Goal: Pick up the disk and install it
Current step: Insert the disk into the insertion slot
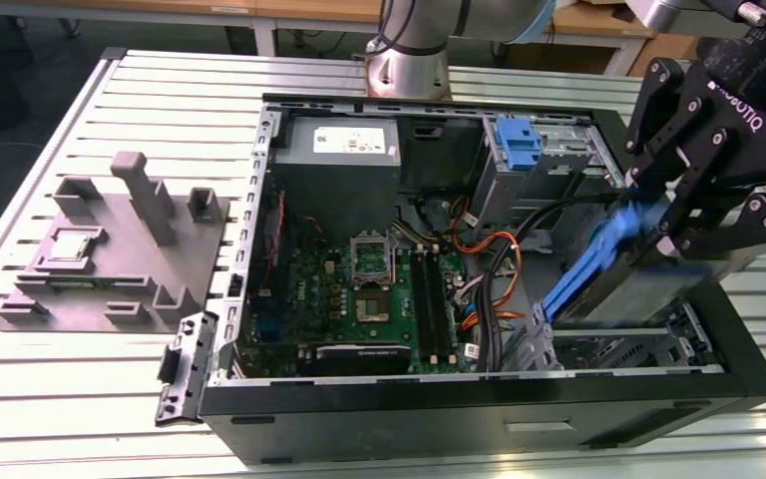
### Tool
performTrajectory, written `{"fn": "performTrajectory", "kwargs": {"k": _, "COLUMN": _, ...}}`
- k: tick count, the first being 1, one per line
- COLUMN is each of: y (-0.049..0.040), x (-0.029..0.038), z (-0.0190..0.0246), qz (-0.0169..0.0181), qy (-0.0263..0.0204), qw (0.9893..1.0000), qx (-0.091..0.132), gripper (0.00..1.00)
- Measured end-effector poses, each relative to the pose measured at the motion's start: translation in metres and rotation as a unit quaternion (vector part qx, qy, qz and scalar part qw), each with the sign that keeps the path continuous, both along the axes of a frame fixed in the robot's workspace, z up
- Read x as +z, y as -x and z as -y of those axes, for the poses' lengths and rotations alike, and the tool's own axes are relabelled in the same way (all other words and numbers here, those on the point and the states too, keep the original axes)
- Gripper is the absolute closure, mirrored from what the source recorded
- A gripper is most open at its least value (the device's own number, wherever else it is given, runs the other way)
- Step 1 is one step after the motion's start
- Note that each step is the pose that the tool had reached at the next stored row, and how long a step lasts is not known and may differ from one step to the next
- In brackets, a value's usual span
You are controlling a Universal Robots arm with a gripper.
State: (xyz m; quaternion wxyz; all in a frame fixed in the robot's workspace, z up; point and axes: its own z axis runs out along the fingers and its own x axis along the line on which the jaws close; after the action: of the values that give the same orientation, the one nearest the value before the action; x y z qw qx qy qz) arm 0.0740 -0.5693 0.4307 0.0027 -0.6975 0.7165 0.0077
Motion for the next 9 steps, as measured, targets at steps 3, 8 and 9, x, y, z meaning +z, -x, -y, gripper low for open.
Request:
{"fn": "performTrajectory", "kwargs": {"k": 3, "y": -0.0001, "x": -0.0011, "z": 0.0000, "qz": 0.0000, "qy": -0.0001, "qw": 1.0000, "qx": 0.000, "gripper": 0.56}}
{"fn": "performTrajectory", "kwargs": {"k": 8, "y": 0.0000, "x": -0.0092, "z": 0.0002, "qz": 0.0000, "qy": 0.0000, "qw": 1.0000, "qx": 0.000, "gripper": 0.56}}
{"fn": "performTrajectory", "kwargs": {"k": 9, "y": 0.0000, "x": -0.0110, "z": 0.0002, "qz": 0.0000, "qy": 0.0000, "qw": 1.0000, "qx": 0.000, "gripper": 0.56}}
